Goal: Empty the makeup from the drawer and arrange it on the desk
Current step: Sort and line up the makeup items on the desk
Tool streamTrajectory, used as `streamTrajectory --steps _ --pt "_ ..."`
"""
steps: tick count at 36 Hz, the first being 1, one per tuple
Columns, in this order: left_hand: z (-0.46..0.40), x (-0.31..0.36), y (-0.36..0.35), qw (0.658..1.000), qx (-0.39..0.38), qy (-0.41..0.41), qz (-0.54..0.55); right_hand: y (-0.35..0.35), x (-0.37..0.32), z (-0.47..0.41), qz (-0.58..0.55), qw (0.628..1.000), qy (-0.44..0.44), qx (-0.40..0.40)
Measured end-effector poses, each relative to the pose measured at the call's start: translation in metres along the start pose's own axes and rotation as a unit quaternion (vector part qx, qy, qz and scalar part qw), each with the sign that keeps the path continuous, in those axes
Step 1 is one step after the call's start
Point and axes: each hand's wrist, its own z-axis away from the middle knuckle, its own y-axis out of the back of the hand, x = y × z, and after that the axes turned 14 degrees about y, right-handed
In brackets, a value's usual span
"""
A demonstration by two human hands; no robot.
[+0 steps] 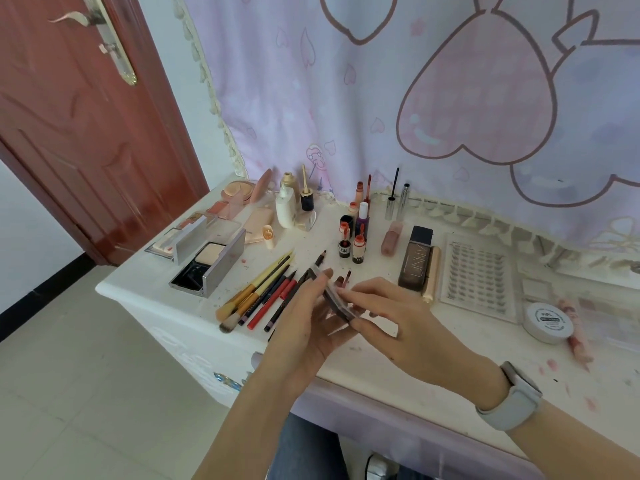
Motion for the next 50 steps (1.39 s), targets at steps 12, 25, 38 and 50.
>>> streamTrajectory --steps 12,25,38,50 --pt "-0.003 -0.011 -0.004 0.991 -0.055 0.081 0.090 0.022 0.004 0.000 0.012 0.995 -0.039 -0.091" --pt "-0.006 -0.024 -0.009 0.990 -0.041 0.100 0.091 0.013 -0.001 0.009 0.136 0.985 -0.019 -0.106" --pt "-0.009 -0.028 -0.012 0.976 0.000 0.176 0.130 0.038 0.015 0.008 0.120 0.985 -0.106 -0.060" --pt "-0.001 -0.035 -0.003 0.813 0.208 -0.118 -0.531 0.041 0.045 0.008 0.051 0.978 -0.201 -0.008"
